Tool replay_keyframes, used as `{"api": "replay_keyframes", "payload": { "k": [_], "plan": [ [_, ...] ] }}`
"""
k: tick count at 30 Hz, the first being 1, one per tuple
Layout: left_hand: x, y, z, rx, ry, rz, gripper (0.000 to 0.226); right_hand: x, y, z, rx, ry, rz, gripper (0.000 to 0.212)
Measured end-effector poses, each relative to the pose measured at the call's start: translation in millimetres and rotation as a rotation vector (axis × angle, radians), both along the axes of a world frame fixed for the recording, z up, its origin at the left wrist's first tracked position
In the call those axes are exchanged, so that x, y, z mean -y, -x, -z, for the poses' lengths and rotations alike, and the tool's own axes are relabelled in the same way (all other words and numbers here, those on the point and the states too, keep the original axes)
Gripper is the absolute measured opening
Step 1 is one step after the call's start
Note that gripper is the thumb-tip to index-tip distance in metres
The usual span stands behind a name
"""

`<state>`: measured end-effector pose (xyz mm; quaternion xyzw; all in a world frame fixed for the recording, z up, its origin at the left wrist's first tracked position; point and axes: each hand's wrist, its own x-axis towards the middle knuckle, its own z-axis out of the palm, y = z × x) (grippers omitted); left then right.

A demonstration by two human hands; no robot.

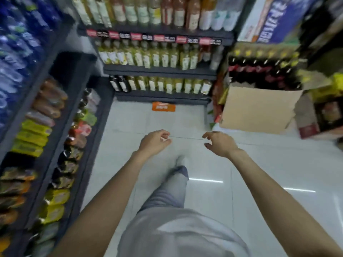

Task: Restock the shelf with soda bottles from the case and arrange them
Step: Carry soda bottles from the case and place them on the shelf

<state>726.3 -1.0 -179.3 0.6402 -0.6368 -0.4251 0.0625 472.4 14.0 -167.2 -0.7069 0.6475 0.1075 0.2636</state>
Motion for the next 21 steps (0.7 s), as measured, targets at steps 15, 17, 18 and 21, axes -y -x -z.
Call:
{"api": "replay_keyframes", "payload": {
  "k": [15, 17, 18, 21],
  "plan": [
    [258.1, 312.3, 22.3, -0.243, -0.040, 0.070, 0.019, 176.4, 264.6, 28.9, 0.113, 0.049, 0.553, 0.037],
    [283.7, 347.7, 26.5, -0.235, -0.037, 0.105, 0.019, 200.2, 298.4, 35.2, 0.095, 0.073, 0.602, 0.037],
    [295.4, 365.6, 30.6, -0.238, -0.046, 0.122, 0.021, 211.7, 317.2, 38.8, 0.064, 0.089, 0.628, 0.037],
    [324.6, 419.8, 45.7, -0.246, -0.088, 0.150, 0.028, 241.4, 374.9, 53.5, -0.002, 0.228, 0.672, 0.041]
  ]
}}
